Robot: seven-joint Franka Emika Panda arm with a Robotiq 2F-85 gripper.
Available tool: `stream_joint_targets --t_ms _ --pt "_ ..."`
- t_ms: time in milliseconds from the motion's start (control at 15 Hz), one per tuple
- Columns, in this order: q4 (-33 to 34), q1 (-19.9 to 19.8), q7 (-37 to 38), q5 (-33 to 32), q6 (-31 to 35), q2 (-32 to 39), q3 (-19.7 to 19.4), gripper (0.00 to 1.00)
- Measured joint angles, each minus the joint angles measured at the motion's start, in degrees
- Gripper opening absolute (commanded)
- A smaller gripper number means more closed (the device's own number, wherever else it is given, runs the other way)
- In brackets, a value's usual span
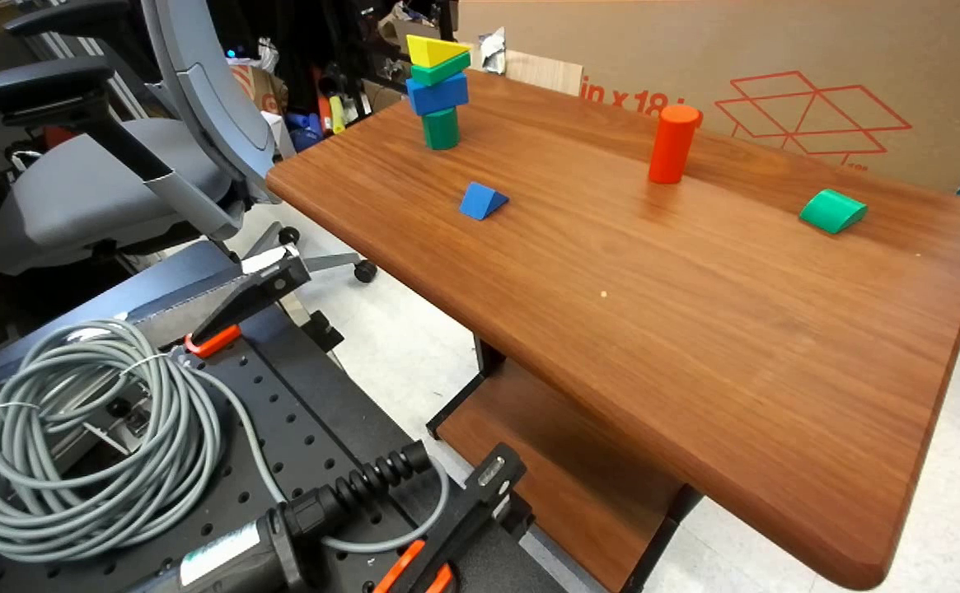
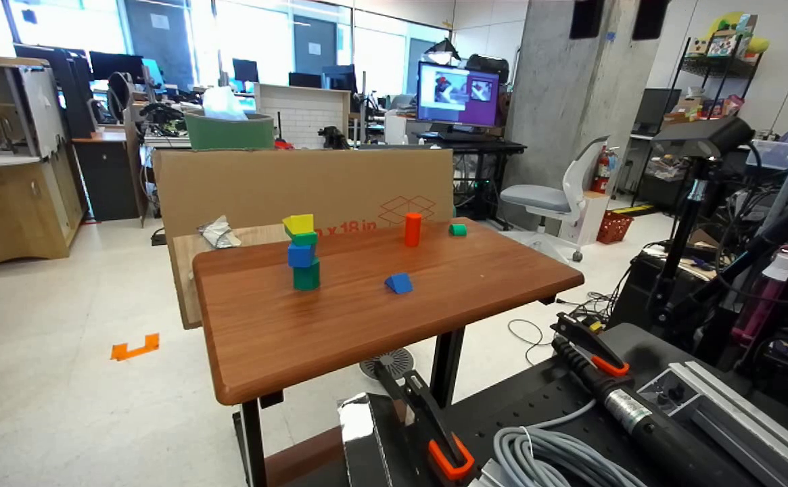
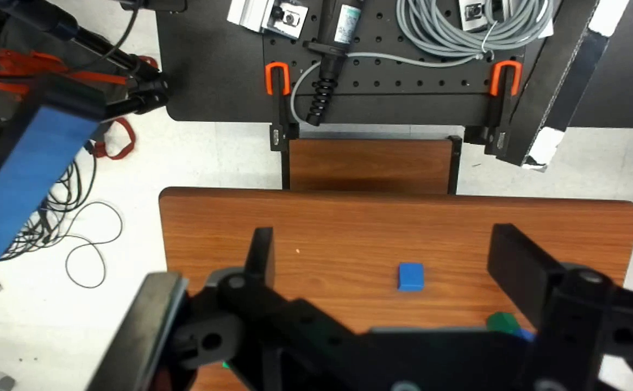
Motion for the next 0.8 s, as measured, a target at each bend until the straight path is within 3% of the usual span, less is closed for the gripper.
stream_joint_targets --t_ms 400,800 --pt "6.87 4.39 2.29 5.39 7.26 20.64 4.26 1.0" --pt "18.95 6.05 5.08 6.64 15.71 40.51 6.05 1.0"
